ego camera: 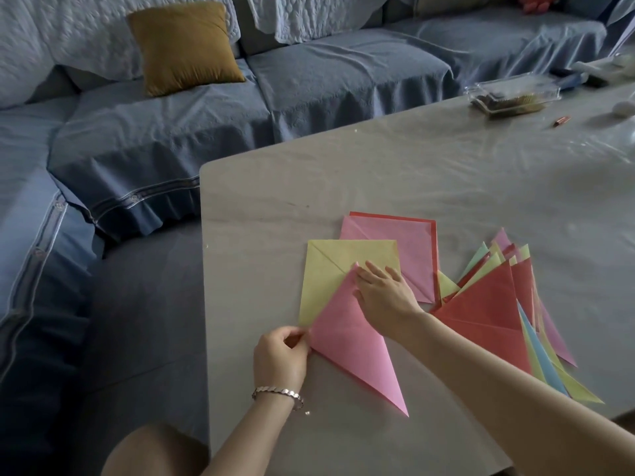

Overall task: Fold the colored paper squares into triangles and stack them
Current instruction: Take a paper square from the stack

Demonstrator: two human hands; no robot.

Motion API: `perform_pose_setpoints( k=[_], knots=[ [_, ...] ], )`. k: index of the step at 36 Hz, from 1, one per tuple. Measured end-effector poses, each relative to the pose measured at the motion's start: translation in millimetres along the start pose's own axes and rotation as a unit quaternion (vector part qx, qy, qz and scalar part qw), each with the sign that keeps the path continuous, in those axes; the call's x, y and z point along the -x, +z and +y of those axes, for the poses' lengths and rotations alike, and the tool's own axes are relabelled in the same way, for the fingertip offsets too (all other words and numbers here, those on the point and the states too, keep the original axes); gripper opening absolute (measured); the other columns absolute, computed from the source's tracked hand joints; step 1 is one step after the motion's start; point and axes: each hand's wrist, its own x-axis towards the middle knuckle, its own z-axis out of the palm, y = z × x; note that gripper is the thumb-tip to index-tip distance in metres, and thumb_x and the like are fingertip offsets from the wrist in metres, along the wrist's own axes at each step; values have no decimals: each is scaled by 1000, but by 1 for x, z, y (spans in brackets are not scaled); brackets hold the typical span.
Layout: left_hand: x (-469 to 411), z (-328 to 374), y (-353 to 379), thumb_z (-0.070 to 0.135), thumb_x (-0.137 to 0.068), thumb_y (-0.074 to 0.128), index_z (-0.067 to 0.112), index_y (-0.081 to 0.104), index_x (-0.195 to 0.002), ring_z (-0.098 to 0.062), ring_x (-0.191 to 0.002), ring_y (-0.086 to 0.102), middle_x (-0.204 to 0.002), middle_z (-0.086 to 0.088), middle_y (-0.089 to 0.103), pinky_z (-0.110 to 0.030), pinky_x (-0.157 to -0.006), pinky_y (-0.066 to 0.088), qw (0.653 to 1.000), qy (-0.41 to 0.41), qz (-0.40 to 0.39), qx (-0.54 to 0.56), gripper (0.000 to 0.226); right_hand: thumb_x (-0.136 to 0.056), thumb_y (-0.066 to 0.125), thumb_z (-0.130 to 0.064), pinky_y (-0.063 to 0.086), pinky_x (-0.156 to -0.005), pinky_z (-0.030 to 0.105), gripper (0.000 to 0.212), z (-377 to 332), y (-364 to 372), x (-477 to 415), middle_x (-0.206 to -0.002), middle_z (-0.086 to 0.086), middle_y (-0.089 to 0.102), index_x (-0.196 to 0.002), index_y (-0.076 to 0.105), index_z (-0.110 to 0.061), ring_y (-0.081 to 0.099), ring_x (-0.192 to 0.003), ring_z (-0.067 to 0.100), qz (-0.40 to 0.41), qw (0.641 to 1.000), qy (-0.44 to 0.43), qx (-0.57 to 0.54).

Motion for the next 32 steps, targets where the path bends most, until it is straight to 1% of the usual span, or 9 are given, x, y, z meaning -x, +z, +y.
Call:
perform_pose_setpoints(
  k=[5,7,11,14,21,23,27,30,32],
  knots=[
    [1,1,0,15,-77,71,14,73,-77,-11,-59,63,-59,3,66,-12,-53,42,1000,7,0,-2,3,-102,24,-20,8,-115,35,42,8,-6,-18,-152,-5,23,-141,35,-15,6,-144,16,14,1000,-11,-9],
    [0,1,0,18,-77,71,17,72,-73,-7,-58,62,-58,6,66,-10,-51,41,1000,3,-1,2,4,-102,25,-20,8,-114,34,43,16,-5,-22,-154,-7,18,-144,29,-16,4,-144,15,1,1000,-19,-24],
    [-1,-1,1,17,-76,73,18,71,-68,-13,-61,65,-60,3,68,-22,-58,45,1000,0,1,7,8,-99,34,-37,1,-116,34,55,35,0,-20,-156,-10,3,-148,12,-23,-8,-143,13,-43,998,-37,-34],
    [-2,-2,1,18,-75,74,19,71,-68,-14,-62,66,-63,2,69,-23,-61,47,1000,-2,-2,6,8,-92,44,-50,-4,-116,35,74,43,2,-13,-156,-9,-2,-148,5,-24,-13,-143,13,-64,996,-45,-37],
    [-3,-3,2,19,-74,75,28,65,-58,-15,-63,66,-61,4,68,-27,-64,50,1000,0,0,10,20,-75,55,-63,-8,-114,37,100,45,-4,18,-153,-12,-7,-149,5,-18,-22,-138,9,-92,991,-93,-23],
    [-3,-3,2,15,-75,73,29,64,-58,-14,-62,66,-60,6,67,-24,-61,49,1000,4,5,3,24,-72,54,-67,-9,-113,35,104,45,-3,28,-151,-15,-9,-149,4,-18,-25,-132,5,-97,990,-101,-23],
    [-1,-2,2,11,-76,71,28,63,-58,-12,-60,64,-56,6,66,-21,-57,46,1000,7,7,4,26,-49,32,-82,-12,-110,28,120,44,1,44,-154,-12,-10,-148,1,-22,-27,-130,4,-108,988,-104,-27],
    [0,-2,1,10,-77,70,27,63,-59,-11,-60,64,-57,6,66,-21,-57,45,1000,14,8,4,26,-48,34,-83,-11,-112,30,123,43,4,54,-150,-16,-15,-148,-2,-22,-26,-133,5,-106,989,-102,-32],
    [0,-3,1,10,-77,69,27,64,-60,-9,-59,63,-58,7,65,-14,-55,44,1000,15,6,3,25,-43,34,-84,-11,-113,32,128,40,2,60,-142,-19,-20,-149,-1,-20,-26,-133,5,-114,988,-102,-25]
  ],
)
